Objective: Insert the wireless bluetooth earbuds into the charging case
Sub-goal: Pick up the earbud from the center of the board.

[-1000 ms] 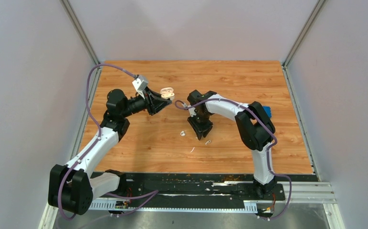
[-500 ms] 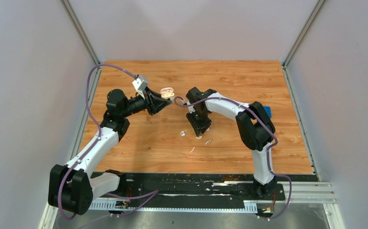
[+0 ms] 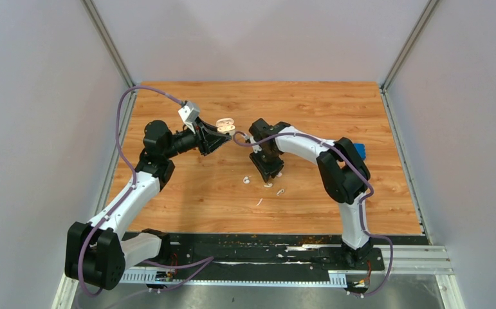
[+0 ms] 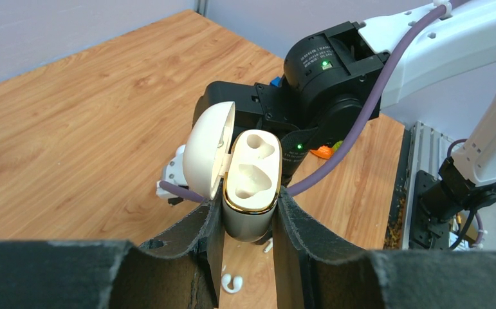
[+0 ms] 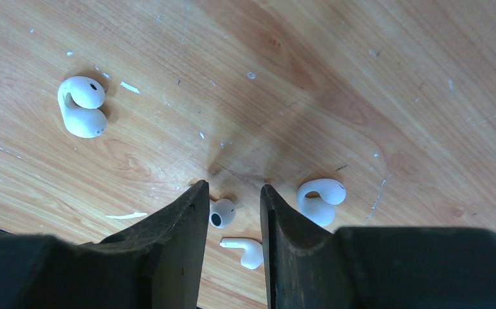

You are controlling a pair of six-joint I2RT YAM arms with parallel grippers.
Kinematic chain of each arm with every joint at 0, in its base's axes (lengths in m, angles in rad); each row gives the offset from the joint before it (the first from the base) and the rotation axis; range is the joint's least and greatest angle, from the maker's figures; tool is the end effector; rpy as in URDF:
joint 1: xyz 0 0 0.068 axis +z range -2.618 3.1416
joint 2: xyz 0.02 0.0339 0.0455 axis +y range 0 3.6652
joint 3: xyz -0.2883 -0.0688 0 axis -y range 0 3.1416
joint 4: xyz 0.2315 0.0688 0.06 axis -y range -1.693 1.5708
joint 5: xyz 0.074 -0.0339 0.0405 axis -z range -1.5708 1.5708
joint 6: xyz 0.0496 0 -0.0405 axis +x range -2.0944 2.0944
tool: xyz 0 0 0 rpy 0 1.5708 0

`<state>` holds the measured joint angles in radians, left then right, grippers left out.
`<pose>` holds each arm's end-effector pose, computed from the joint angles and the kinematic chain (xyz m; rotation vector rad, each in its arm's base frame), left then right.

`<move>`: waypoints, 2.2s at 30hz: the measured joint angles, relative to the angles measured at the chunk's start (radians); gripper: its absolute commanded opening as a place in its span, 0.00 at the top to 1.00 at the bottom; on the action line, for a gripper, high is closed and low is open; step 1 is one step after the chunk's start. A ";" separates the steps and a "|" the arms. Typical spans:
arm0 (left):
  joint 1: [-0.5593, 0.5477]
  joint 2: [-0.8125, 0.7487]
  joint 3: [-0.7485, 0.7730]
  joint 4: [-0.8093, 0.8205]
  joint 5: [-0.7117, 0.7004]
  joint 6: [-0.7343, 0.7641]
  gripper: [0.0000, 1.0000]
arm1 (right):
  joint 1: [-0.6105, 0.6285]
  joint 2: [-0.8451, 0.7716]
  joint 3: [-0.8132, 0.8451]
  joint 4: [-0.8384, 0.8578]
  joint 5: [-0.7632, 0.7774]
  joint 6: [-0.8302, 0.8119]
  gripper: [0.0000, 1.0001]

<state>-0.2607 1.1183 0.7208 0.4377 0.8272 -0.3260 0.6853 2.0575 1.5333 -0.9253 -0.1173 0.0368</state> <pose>0.2207 -0.0967 0.3428 0.6363 1.5220 -1.0821 0.3062 0.2578 0.1820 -0.9855 2.8978 0.2338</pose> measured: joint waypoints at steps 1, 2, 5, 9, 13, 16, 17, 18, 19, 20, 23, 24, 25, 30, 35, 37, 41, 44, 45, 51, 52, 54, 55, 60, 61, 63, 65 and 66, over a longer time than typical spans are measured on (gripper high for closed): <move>0.000 0.000 0.000 0.000 0.000 0.000 1.00 | 0.003 0.000 -0.004 0.007 0.003 -0.006 0.64; 0.000 0.000 0.000 0.000 0.000 0.000 1.00 | 0.006 0.000 -0.010 0.013 0.006 -0.012 0.64; 0.000 0.000 0.000 0.000 -0.002 0.000 1.00 | 0.012 -0.002 -0.023 0.024 0.016 -0.026 0.64; 0.000 0.000 0.000 0.000 -0.006 0.000 1.00 | 0.016 -0.009 -0.034 0.033 0.021 -0.056 0.60; 0.000 0.000 -0.001 0.000 -0.010 0.000 1.00 | 0.032 -0.029 -0.060 0.051 0.019 -0.089 0.55; 0.000 0.000 -0.007 0.002 -0.012 -0.001 1.00 | 0.047 -0.050 -0.089 0.054 0.018 -0.107 0.54; 0.000 0.000 -0.010 0.002 -0.014 -0.001 1.00 | 0.052 -0.056 -0.100 0.054 0.018 -0.111 0.54; 0.000 0.000 -0.013 0.002 -0.014 -0.001 1.00 | 0.055 -0.061 -0.108 0.054 0.019 -0.114 0.54; 0.000 0.000 -0.014 0.002 -0.015 -0.001 1.00 | 0.059 -0.065 -0.114 0.055 0.019 -0.117 0.55; 0.000 0.000 -0.015 0.002 -0.016 -0.002 1.00 | 0.061 -0.069 -0.119 0.055 0.020 -0.118 0.55; 0.000 0.000 -0.015 0.008 -0.018 -0.002 1.00 | 0.064 -0.075 -0.129 0.056 0.027 -0.125 0.58; 0.000 0.000 -0.015 0.010 -0.018 -0.002 1.00 | 0.064 -0.075 -0.129 0.058 0.030 -0.128 0.60; 0.000 0.000 -0.015 0.009 -0.019 -0.002 1.00 | 0.064 -0.075 -0.129 0.059 0.031 -0.131 0.60; 0.000 0.000 -0.018 0.009 -0.022 -0.002 1.00 | 0.064 -0.075 -0.128 0.068 0.034 -0.134 0.59; 0.000 0.000 -0.023 0.008 -0.022 -0.002 1.00 | 0.059 -0.075 -0.107 0.058 0.010 -0.101 0.55; 0.000 0.000 -0.023 0.008 -0.022 -0.002 1.00 | 0.058 -0.075 -0.093 0.054 -0.003 -0.092 0.56; 0.000 0.000 -0.023 0.009 -0.023 -0.002 1.00 | 0.051 -0.075 -0.079 0.052 -0.003 -0.065 0.62; 0.000 0.000 -0.023 0.009 -0.023 -0.002 1.00 | 0.045 -0.075 -0.079 0.047 0.013 -0.041 0.64; 0.000 0.000 -0.023 0.008 -0.023 -0.002 1.00 | 0.042 -0.075 -0.079 0.046 0.016 -0.037 0.65; 0.000 0.000 -0.023 0.009 -0.025 -0.002 1.00 | 0.036 -0.060 -0.077 0.038 0.039 -0.018 0.68; 0.000 0.000 -0.023 0.008 -0.025 -0.002 1.00 | 0.036 -0.058 -0.077 0.035 0.040 -0.016 0.69; 0.000 0.000 -0.023 0.008 -0.025 -0.002 1.00 | 0.036 -0.054 -0.077 0.030 0.042 -0.013 0.70; 0.000 0.000 -0.023 0.008 -0.025 -0.002 1.00 | 0.036 -0.051 -0.077 0.027 0.042 -0.011 0.70; 0.000 0.000 -0.023 0.008 -0.025 -0.002 1.00 | 0.036 -0.045 -0.077 0.020 0.043 -0.008 0.71; 0.000 0.000 -0.023 0.008 -0.025 -0.002 1.00 | 0.036 -0.045 -0.077 0.018 0.043 -0.008 0.71; 0.000 0.000 -0.023 0.008 -0.025 -0.002 1.00 | 0.036 -0.045 -0.077 0.014 0.043 -0.008 0.72; 0.000 0.000 -0.023 0.008 -0.025 -0.002 1.00 | 0.036 -0.045 -0.077 0.008 0.043 -0.008 0.73; 0.000 0.000 -0.023 0.008 -0.025 -0.002 1.00 | 0.036 -0.043 -0.077 0.005 0.043 -0.007 0.73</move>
<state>-0.2607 1.1183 0.6983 0.4461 0.8021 -0.3279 0.7212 2.0140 1.4559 -0.9199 -0.0746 0.0296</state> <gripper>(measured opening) 0.363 0.282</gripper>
